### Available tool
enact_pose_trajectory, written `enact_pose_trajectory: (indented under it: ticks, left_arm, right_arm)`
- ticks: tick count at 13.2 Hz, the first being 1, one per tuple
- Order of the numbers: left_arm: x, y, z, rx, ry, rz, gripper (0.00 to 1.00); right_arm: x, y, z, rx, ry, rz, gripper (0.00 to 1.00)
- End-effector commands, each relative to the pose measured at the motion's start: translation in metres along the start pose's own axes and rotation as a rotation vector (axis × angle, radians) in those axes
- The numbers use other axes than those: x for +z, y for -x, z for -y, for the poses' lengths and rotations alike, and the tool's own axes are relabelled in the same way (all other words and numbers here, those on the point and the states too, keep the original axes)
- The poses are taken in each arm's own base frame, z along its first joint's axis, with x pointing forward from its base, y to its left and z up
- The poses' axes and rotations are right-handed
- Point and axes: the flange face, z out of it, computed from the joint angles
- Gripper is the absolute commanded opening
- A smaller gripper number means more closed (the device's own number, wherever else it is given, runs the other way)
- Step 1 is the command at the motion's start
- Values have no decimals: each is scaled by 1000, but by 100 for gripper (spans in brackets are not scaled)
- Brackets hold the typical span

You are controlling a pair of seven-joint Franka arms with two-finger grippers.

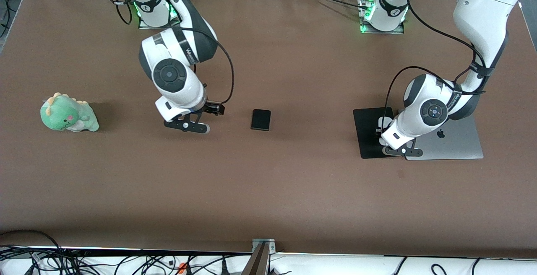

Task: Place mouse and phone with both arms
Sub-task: 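Carry the mouse to the pad while the right gripper reaches the phone, then lower the mouse onto the pad while the right gripper grasps the phone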

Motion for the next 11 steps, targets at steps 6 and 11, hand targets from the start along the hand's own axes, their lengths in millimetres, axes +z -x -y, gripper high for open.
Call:
enact_pose_trajectory:
  ticks: [6,11]
  left_arm:
    - [11,4,-15,-46,10,-24,79]
    - [10,2,-11,-53,12,-31,100]
  right_arm:
    - [66,24,77,57,-64,-72,100]
    - [103,40,109,92,-94,-114,100]
